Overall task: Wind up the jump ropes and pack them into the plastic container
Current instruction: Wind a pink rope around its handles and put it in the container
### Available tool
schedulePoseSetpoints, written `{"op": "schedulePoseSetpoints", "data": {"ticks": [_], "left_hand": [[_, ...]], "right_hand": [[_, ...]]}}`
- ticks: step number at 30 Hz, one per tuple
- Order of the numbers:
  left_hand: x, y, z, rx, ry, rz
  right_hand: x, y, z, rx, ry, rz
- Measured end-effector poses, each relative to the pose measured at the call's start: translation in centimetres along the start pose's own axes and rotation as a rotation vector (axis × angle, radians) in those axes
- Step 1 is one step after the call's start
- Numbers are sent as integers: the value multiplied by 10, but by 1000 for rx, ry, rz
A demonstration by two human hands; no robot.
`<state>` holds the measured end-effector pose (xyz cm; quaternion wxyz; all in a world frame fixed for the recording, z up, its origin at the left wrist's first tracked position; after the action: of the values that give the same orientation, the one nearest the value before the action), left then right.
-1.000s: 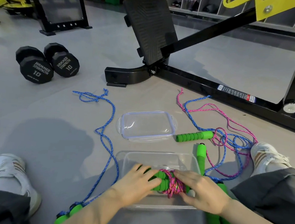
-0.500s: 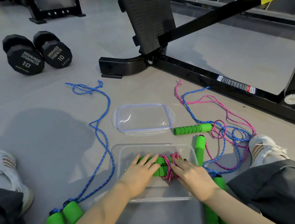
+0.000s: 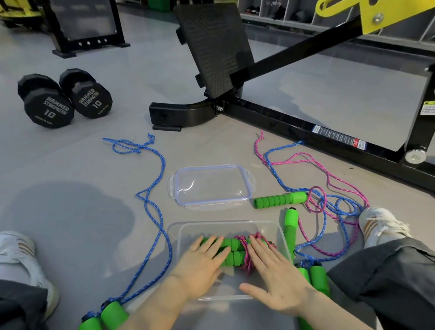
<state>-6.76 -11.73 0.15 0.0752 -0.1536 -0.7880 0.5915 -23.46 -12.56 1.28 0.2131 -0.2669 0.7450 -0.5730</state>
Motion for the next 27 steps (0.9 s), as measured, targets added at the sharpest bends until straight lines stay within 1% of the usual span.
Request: {"op": "schedulePoseSetpoints", "data": {"ticks": [2,4,7,10,12,14,15,17,18,20,22,24,26,27], "left_hand": [[-2,6,1,-60,-25,-28],[-2,11,2,-91,-40,-54],[0,12,3,-92,-58,-46],[-1,1,0,12,-43,33],[-5,-16,-3,207,-40,103],[-11,-23,-4,234,-118,132],[-16,-22,-5,230,-157,135],[-28,-15,-4,221,-208,83],[-32,-11,-5,202,-214,62],[-38,-3,-8,216,-236,55],[-37,0,-15,237,-211,41],[-37,-8,-27,351,-193,24],[-37,-18,-44,487,-126,10],[-38,-22,-52,513,-76,1]], "right_hand": [[-3,-3,4,74,-79,71],[-1,1,6,-20,-97,155],[0,0,10,-96,-100,183],[-1,-2,8,-82,-101,165],[-1,-5,4,-48,-102,146],[-2,-13,-1,77,-161,48],[-4,-17,-3,107,-203,-12],[-9,-20,-6,144,-345,-135],[-11,-18,-7,162,-433,-189],[-16,-16,-10,190,-565,-294],[-17,-13,-11,218,-628,-398],[-13,-16,-12,177,-581,-463],[-2,-24,-12,205,-452,-440],[5,-30,-13,235,-363,-414]]}}
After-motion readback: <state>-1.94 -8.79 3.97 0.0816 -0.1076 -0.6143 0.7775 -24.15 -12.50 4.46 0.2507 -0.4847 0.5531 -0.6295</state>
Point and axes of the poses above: each hand's wrist, its own z-axis towards the middle knuckle, its own y-axis out of the palm, x = y × z, the point moved 5 cm from there along z, towards the middle knuckle, and after that the axes turned 7 degrees about -y, right-handed, at the moved point
